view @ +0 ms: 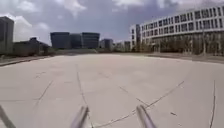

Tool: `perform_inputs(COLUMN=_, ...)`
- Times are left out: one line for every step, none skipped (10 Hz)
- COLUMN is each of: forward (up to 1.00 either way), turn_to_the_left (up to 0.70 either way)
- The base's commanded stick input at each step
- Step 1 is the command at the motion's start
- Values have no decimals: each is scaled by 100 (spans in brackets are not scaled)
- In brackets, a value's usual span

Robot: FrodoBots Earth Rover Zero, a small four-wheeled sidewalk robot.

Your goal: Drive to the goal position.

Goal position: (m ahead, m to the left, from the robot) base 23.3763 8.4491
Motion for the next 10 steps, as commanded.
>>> perform_inputs(forward=100, turn_to_the_left=2)
perform_inputs(forward=100, turn_to_the_left=2)
perform_inputs(forward=100, turn_to_the_left=2)
perform_inputs(forward=100, turn_to_the_left=2)
perform_inputs(forward=100, turn_to_the_left=2)
perform_inputs(forward=100, turn_to_the_left=2)
perform_inputs(forward=100, turn_to_the_left=2)
perform_inputs(forward=100, turn_to_the_left=2)
perform_inputs(forward=100, turn_to_the_left=2)
perform_inputs(forward=100, turn_to_the_left=2)
